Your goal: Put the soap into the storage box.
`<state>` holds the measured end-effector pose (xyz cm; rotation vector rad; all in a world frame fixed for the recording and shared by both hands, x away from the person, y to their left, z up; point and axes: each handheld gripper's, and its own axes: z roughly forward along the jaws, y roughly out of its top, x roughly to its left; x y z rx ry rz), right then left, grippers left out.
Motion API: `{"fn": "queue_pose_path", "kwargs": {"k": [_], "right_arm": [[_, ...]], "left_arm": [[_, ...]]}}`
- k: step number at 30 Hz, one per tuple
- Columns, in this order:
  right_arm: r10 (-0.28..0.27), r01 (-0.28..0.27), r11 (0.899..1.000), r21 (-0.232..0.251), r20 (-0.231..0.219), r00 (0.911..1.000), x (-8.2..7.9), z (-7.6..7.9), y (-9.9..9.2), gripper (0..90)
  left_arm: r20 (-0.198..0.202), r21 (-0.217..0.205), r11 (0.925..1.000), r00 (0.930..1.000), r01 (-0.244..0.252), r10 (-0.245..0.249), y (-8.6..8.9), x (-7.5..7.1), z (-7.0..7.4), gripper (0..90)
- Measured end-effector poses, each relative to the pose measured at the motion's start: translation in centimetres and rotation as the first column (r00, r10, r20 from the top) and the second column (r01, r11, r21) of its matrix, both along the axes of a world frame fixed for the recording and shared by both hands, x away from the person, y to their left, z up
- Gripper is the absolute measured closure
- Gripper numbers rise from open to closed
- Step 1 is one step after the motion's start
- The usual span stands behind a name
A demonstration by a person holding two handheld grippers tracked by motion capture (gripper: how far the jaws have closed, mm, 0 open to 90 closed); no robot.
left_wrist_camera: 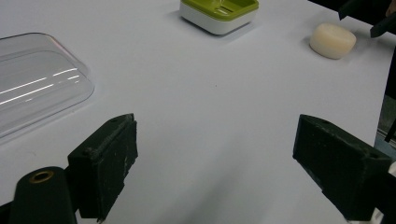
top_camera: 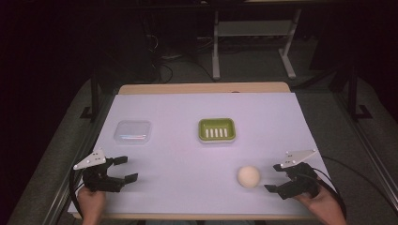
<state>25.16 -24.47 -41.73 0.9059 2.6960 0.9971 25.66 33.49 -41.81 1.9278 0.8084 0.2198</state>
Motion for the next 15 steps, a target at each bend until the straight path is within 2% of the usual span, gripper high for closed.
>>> {"fn": "queue_pose_path", "kwargs": {"k": [8,10,15], "right_arm": [[0.043,-0.044,0.999,-0.025,-0.04,0.9983,0.7,-0.2,1.9,19.4],[0.052,-0.053,0.998,-0.027,-0.053,0.9972,1.0,-0.1,2.4,19.4],[0.092,-0.095,0.994,-0.056,-0.054,0.9943,1.4,0.1,3.8,18.7]], "left_arm": [[-0.007,-0.004,1.0,1.0,-0.004,0.004,0.0,0.0,-0.1,13.2],[-0.008,0.006,1.0,1.0,0.001,-0.001,0.0,0.1,-0.1,13.2],[-0.002,-0.001,1.0,1.0,-0.005,0.005,0.0,0.0,-0.1,13.2]]}}
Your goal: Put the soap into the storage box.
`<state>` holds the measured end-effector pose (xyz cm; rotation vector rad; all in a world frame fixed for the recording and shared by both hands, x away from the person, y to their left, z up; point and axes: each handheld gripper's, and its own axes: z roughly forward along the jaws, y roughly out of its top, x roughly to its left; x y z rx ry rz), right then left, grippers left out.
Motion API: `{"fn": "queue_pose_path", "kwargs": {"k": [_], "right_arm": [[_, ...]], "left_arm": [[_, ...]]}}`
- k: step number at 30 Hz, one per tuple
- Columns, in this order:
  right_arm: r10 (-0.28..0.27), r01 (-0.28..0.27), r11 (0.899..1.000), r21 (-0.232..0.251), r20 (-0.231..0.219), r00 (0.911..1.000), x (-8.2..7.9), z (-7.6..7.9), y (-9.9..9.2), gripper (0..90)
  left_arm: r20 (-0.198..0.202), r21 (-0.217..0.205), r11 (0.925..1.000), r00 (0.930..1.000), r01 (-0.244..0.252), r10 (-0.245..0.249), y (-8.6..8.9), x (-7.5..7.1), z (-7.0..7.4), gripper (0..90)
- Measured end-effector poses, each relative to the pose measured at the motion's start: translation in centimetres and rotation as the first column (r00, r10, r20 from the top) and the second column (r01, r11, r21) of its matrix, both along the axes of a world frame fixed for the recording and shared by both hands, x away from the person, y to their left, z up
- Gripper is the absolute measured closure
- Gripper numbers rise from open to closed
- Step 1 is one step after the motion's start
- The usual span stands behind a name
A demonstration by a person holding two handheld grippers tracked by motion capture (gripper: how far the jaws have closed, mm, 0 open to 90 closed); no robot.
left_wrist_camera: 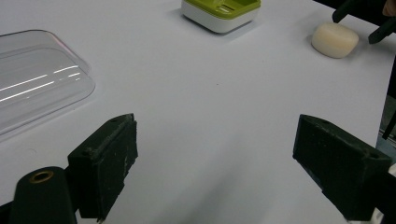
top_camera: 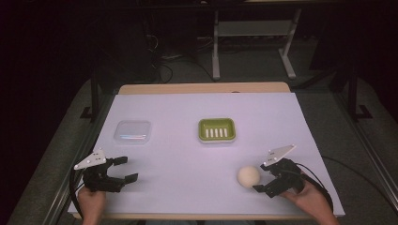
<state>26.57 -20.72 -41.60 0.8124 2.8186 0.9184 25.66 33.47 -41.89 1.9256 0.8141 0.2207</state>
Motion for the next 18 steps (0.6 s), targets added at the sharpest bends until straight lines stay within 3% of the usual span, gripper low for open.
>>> {"fn": "queue_pose_path", "kwargs": {"k": [13,16,18], "right_arm": [[0.045,-0.045,0.999,-0.024,-0.009,0.999,1.1,-0.4,2.0,18.4],[0.061,-0.061,0.997,-0.049,0.008,0.9981,1.5,-0.6,2.4,18.3],[0.056,-0.056,0.997,-0.055,-0.007,0.9984,1.6,-0.6,2.6,18.4]], "left_arm": [[-0.008,0.0,1.0,1.0,0.003,-0.003,-0.1,0.0,0.0,13.2],[-0.002,-0.001,1.0,1.0,0.001,-0.001,0.0,0.0,0.0,13.2],[-0.001,0.001,1.0,1.0,0.001,-0.001,0.0,0.0,0.1,13.2]]}}
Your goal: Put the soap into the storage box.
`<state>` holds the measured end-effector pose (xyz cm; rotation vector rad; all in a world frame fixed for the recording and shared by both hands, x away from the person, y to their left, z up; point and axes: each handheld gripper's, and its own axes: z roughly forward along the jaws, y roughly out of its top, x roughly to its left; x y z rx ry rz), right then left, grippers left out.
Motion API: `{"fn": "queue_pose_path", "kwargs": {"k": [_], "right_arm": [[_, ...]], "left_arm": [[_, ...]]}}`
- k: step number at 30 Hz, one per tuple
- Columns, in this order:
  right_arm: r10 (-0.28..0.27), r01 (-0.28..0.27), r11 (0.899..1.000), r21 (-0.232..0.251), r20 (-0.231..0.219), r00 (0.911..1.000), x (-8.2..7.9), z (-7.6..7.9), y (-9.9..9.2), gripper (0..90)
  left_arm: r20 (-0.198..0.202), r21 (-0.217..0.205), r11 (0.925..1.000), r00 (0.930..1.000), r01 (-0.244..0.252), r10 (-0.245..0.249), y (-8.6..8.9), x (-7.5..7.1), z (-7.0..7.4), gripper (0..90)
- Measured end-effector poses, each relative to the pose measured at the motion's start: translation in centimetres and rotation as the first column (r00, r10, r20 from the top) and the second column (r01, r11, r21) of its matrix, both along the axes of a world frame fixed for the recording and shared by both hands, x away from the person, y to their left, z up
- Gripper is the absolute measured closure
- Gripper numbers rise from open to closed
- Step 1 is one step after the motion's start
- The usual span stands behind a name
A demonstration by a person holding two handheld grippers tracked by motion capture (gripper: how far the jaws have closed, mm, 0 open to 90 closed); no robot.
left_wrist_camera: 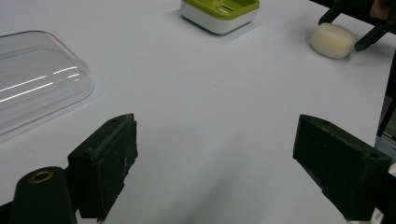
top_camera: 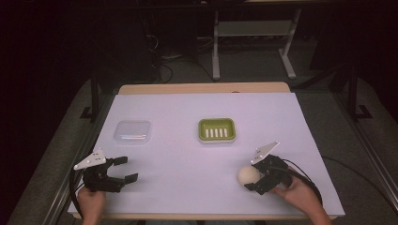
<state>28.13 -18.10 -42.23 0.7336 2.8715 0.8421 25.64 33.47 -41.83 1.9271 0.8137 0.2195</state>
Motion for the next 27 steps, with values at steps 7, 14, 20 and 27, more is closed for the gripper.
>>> {"fn": "queue_pose_path", "kwargs": {"k": [7,14,20,27], "right_arm": [[0.018,-0.018,0.999,-0.032,0.007,0.9998,0.3,-0.4,0.8,18.4],[0.03,-0.029,0.997,-0.065,0.009,0.9995,0.7,-0.7,1.5,22.3],[0.027,-0.026,0.998,-0.06,0.008,0.9996,0.7,-0.8,1.4,23.2],[0.026,-0.025,0.998,-0.061,0.018,0.9995,0.6,-0.8,1.4,23.5]], "left_arm": [[-0.002,0.002,1.0,1.0,0.005,-0.005,-0.1,0.0,0.0,13.2],[-0.003,-0.006,1.0,1.0,0.003,-0.003,-0.1,0.0,-0.1,13.2],[-0.005,-0.004,0.9999,0.9999,0.012,-0.012,-0.3,0.1,0.0,13.2],[-0.007,-0.002,0.9999,0.9998,0.017,-0.017,-0.4,0.1,-0.1,13.2]]}}
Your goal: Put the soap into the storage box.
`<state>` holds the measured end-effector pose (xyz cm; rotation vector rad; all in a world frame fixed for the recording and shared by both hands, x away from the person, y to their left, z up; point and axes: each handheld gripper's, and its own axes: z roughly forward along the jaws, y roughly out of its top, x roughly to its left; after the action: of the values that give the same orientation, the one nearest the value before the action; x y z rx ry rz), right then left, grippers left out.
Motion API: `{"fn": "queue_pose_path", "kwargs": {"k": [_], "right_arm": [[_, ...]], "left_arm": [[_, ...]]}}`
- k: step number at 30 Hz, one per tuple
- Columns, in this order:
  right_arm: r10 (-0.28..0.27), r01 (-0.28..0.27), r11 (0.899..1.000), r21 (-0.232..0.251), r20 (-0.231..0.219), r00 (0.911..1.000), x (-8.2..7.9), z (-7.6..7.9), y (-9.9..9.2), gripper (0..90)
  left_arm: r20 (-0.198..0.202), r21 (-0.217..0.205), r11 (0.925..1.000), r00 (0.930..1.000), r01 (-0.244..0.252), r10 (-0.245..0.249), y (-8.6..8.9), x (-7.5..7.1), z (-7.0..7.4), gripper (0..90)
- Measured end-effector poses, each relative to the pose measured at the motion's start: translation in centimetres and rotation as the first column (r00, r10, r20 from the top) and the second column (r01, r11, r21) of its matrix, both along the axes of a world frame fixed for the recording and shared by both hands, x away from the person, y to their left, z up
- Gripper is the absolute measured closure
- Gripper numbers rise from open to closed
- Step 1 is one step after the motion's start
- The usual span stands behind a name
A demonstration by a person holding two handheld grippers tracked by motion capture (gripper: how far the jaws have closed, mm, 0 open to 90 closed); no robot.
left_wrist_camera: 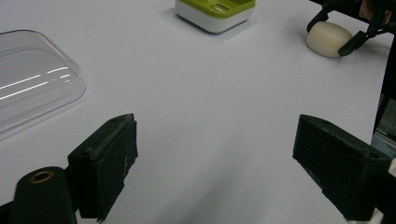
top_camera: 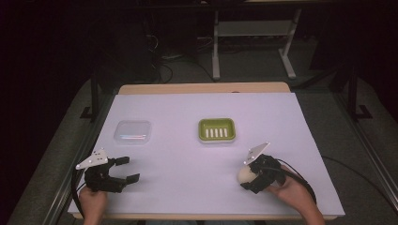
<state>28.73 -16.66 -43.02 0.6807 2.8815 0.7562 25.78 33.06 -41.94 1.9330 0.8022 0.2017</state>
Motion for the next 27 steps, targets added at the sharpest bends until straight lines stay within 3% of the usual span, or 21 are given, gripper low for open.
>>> {"fn": "queue_pose_path", "kwargs": {"k": [14,27], "right_arm": [[-0.025,0.026,1.0,-0.004,0.011,0.9996,-0.28,0.01,-0.07,23.8],[-0.041,0.041,0.999,0.003,-0.004,0.9992,-0.3,0.06,-0.1,23.9]], "left_arm": [[0.003,-0.001,1.0,1.0,-0.004,0.004,0.06,-0.01,-0.02,13.2],[0.004,0.002,0.9999,0.9999,-0.012,0.012,0.04,-0.04,0.01,13.2]]}}
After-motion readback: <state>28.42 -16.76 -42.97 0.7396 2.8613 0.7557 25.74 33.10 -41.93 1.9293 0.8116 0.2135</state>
